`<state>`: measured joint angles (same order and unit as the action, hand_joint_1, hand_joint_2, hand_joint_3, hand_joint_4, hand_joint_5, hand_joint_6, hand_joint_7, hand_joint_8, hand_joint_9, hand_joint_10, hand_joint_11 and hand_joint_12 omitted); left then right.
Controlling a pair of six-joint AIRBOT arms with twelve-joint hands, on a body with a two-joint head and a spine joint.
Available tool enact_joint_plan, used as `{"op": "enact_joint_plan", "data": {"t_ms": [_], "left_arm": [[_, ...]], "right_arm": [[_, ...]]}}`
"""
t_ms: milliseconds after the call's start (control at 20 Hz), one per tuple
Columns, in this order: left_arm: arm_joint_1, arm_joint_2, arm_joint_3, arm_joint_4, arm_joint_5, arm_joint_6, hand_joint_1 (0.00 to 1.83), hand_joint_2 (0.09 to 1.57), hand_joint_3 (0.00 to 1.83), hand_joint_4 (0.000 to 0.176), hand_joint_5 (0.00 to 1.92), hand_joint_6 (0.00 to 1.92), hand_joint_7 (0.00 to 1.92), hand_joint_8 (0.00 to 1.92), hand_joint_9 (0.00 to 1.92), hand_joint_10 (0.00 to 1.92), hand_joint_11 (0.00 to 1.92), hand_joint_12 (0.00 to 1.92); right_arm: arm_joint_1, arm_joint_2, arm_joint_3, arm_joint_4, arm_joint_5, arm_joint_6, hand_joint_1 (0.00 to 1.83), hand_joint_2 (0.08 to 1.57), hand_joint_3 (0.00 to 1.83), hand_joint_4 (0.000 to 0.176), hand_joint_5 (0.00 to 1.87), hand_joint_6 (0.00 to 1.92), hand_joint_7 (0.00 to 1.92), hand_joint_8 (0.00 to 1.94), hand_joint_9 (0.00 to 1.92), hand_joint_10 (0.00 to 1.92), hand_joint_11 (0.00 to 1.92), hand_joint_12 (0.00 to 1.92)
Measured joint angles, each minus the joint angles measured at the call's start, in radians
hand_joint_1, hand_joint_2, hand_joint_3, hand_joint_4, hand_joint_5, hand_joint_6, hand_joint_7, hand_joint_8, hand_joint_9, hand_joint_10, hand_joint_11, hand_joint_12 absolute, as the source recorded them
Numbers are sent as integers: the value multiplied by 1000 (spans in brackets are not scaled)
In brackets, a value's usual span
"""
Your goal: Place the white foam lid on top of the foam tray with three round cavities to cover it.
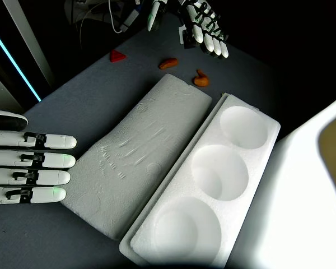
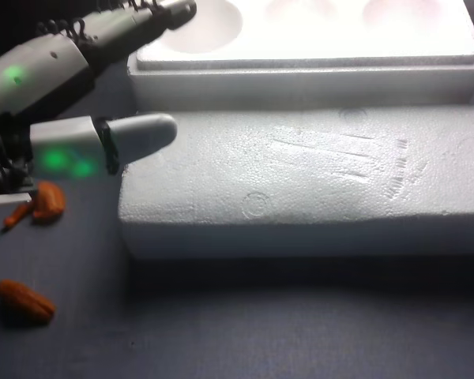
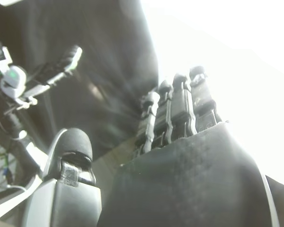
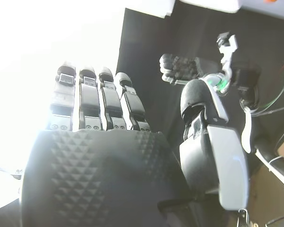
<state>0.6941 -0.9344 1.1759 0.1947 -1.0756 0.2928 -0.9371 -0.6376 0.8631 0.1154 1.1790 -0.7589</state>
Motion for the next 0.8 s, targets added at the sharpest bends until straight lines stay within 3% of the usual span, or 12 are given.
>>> {"op": "enact_joint_plan", "data": {"t_ms": [50, 150, 200, 300, 350, 450, 550, 600, 700, 800], "left_arm": [[8, 0, 0, 0, 10, 0, 249, 1290, 20, 36, 4, 1, 0, 0, 0, 0, 0, 0], [21, 0, -2, -11, 17, 0, 214, 1291, 14, 23, 4, 2, 0, 0, 0, 0, 0, 0], [36, 3, -11, -36, 13, 2, 226, 1287, 10, 28, 5, 2, 0, 0, 0, 0, 0, 0], [60, 10, -24, -69, 2, 22, 299, 1268, 0, 31, 7, 2, 0, 0, 0, 0, 0, 0], [69, 10, -24, -89, -5, 24, 460, 1242, 0, 21, 1, 0, 0, 0, 0, 0, 0, 0], [109, 8, -33, -178, -34, 30, 552, 1202, 0, 30, 0, 0, 0, 0, 0, 0, 0, 0], [163, 10, -52, -247, -60, 53, 485, 1170, 0, 25, 0, 0, 0, 0, 0, 0, 0, 0], [184, 9, -57, -266, -64, 55, 478, 1158, 0, 13, 0, 0, 0, 0, 0, 0, 0, 0], [224, 0, -61, -341, -93, 66, 484, 1108, 0, 25, 0, 0, 0, 0, 0, 0, 0, 0], [266, -1, -63, -401, -107, 64, 487, 1087, 0, 21, 0, 0, 0, 0, 0, 0, 0, 0]], "right_arm": [[0, -4, 2, 11, -13, -3, 505, 1341, 54, 0, 0, 0, 0, 0, 0, 0, 0, 0], [0, -4, 2, 23, -25, -10, 502, 1353, 40, 0, 0, 0, 0, 0, 0, 0, 0, 0], [0, -5, -1, 39, -20, -16, 522, 1341, 29, 0, 0, 0, 0, 0, 0, 0, 0, 0], [-1, -5, -8, 69, -13, -31, 512, 1336, 21, 0, 0, 0, 0, 0, 0, 0, 0, 0], [-5, -5, -14, 87, -7, -31, 471, 1304, 5, 0, 0, 0, 0, 0, 0, 0, 20, 10], [-41, -11, -27, 140, 32, -45, 432, 1276, 0, 0, 0, 0, 0, 0, 0, 0, 54, 30], [-94, -19, -37, 201, 65, -48, 366, 1244, 8, 0, 0, 0, 0, 0, 0, 0, 1, 953], [-119, -24, -43, 228, 82, -49, 362, 1235, 1, 0, 0, 0, 0, 0, 0, 0, 0, 1193], [-159, -34, -51, 290, 126, -51, 340, 1206, 0, 0, 0, 0, 0, 0, 0, 0, 0, 1268], [-166, -51, -51, 331, 148, -51, 331, 1198, 0, 0, 0, 0, 0, 0, 0, 0, 0, 1273]]}}
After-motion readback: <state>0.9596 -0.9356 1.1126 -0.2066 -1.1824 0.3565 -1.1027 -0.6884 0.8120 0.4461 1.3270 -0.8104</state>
